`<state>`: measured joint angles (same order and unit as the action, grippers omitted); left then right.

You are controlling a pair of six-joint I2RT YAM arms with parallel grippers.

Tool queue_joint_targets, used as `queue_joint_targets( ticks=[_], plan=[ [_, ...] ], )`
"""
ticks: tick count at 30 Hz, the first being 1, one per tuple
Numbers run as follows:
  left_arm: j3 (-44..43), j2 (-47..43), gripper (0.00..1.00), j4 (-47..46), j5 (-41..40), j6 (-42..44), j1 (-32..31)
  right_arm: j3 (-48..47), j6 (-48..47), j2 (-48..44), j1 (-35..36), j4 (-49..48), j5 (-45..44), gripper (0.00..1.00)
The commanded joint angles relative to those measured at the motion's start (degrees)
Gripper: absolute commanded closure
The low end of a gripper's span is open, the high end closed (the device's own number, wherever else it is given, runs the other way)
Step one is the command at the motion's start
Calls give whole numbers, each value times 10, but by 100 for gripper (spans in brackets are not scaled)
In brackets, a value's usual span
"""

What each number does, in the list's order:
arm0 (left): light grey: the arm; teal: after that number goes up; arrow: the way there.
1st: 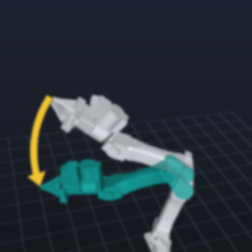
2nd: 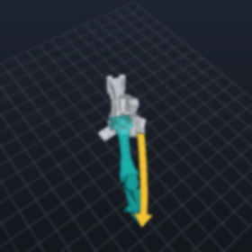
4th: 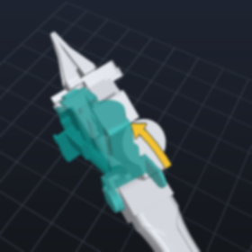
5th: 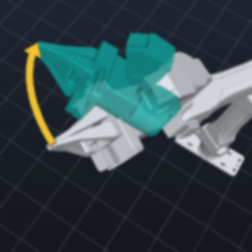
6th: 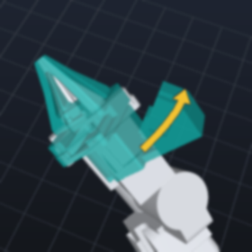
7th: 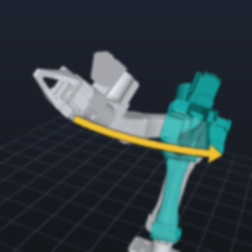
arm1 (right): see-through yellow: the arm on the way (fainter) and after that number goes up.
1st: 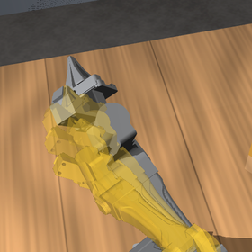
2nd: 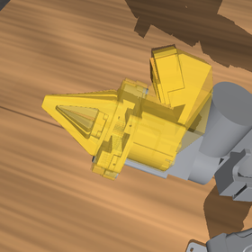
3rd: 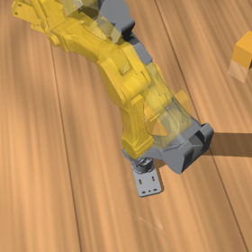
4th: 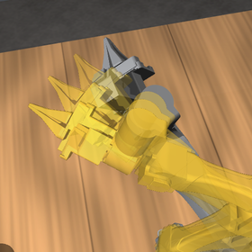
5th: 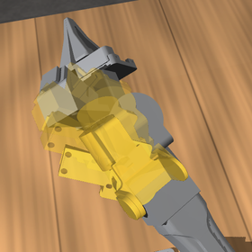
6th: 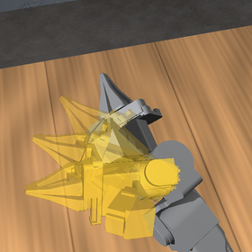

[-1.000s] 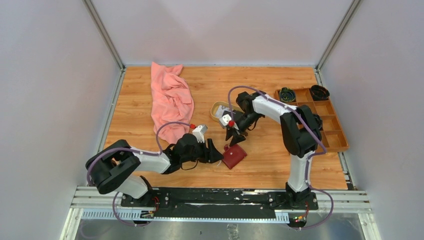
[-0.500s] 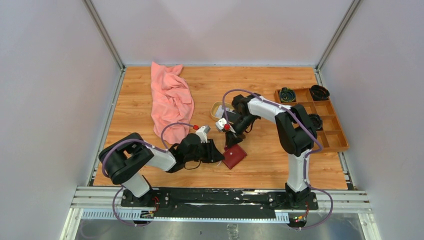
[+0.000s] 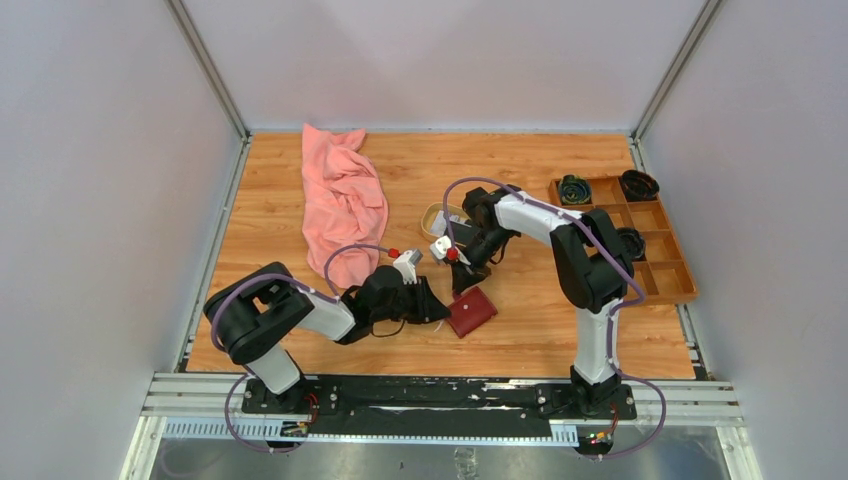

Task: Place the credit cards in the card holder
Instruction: Close the card holder at the center of the board.

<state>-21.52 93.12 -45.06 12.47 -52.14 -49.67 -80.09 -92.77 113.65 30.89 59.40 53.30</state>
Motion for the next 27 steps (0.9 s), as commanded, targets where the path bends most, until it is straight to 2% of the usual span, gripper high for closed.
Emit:
queue_joint_targets(
  ticks=[1, 11, 27],
  plan=[
    [-5, 15, 80, 7, -5, 9, 5, -8, -5, -10, 9, 16, -24, 84],
    [-5, 22, 84, 9, -1, 13, 15, -11, -6, -31, 6, 27, -56, 80],
    [-10, 28, 84, 9, 11, 14, 16, -24, -10, -17, 6, 41, -44, 83]
  ],
)
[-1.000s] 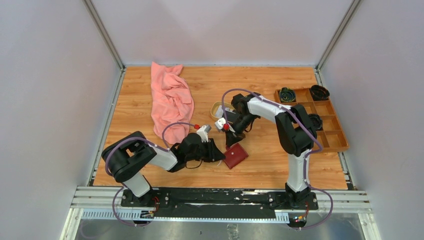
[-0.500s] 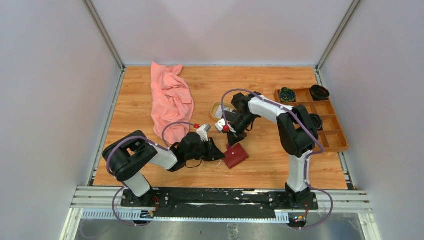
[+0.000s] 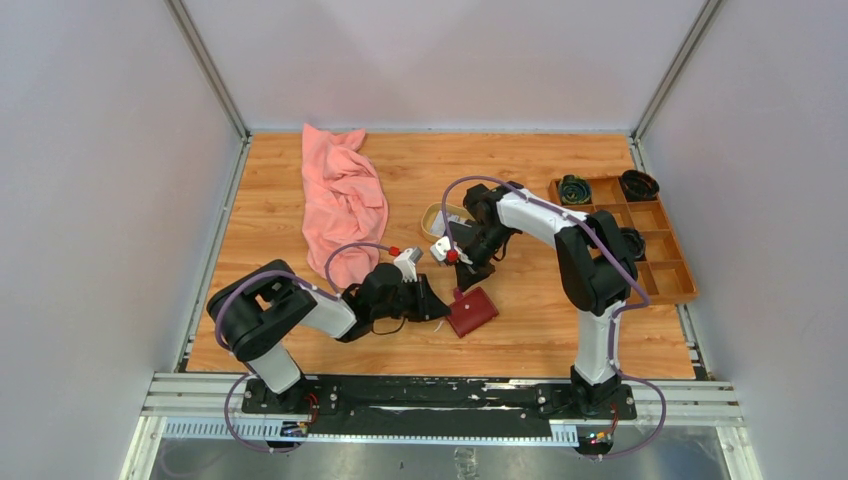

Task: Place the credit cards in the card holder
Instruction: Close the card holder at the center of the board.

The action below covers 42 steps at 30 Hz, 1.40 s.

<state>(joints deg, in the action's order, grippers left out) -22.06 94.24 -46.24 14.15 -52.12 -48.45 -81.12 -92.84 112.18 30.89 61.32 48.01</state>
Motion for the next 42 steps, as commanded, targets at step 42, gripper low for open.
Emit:
queue_joint_targets(
  ticks=[42],
  plan=[
    [-7, 24, 83, 21, 2, 12, 5, -25, -9, 18, 14, 27, 4, 85]
  ],
)
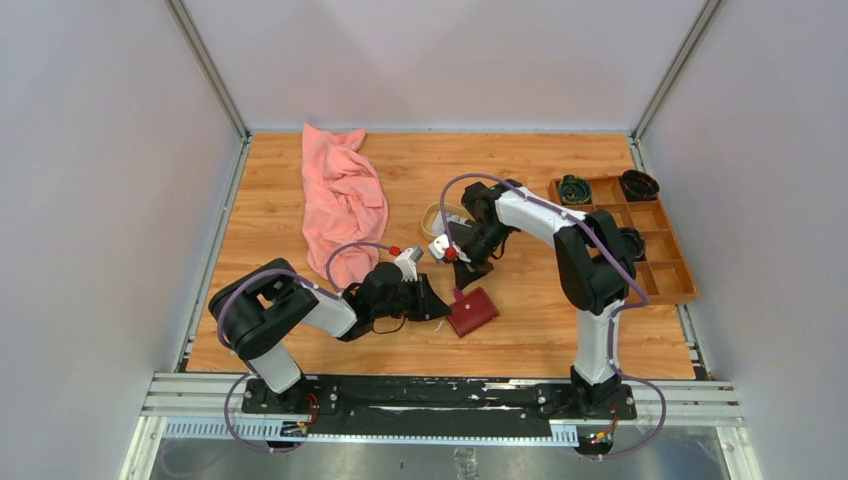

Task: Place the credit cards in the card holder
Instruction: Close the card holder at the center of the board.

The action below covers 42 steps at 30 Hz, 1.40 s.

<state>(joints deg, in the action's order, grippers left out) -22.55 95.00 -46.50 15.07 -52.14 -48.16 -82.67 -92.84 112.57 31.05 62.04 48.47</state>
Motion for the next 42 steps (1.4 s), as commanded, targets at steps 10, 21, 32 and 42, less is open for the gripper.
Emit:
queue_joint_targets(
  ticks=[10, 21, 32, 42],
  plan=[
    [-3, 18, 83, 24, -7, 12, 2, -12, -9, 15, 15, 20, -5, 90],
    [-4, 22, 85, 24, -8, 16, 6, 6, -17, -21, 16, 28, -62, 100],
    [-10, 18, 85, 31, -7, 17, 7, 61, 14, -82, 45, 15, -93, 100],
    [19, -132, 61, 85, -45, 43, 7, 141, 96, -132, 50, -76, -83, 100]
  ],
)
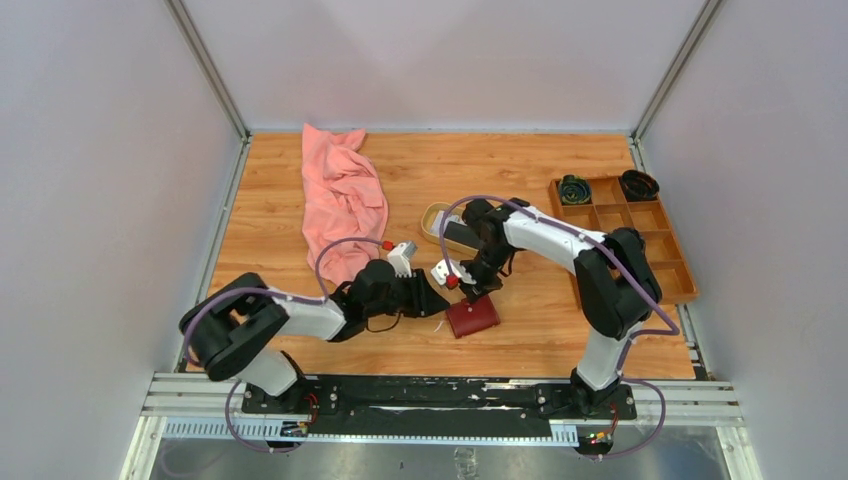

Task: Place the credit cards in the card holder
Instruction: Close the card holder at the center of the board.

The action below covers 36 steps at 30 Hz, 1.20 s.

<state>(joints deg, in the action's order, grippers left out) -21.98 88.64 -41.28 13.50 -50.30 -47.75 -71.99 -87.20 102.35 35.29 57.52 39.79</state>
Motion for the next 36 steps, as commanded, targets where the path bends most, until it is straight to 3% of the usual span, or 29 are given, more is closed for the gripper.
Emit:
queue_joint_targets(
  ticks=[1, 7, 14, 36],
  plan=[
    [19, -83, 60, 35, -31, 23, 3, 42, 52, -35, 8, -49, 3, 100],
    [34, -125, 63, 35, -36, -13, -25, 76, 90, -62, 8, -96, 9, 100],
    [-9, -56, 77, 34, -56, -23, -52, 87, 96, -63, 7, -111, 0, 100],
    [-63, 77, 87, 34, -88, -37, -76, 86, 60, -61, 8, -67, 1, 100]
  ],
)
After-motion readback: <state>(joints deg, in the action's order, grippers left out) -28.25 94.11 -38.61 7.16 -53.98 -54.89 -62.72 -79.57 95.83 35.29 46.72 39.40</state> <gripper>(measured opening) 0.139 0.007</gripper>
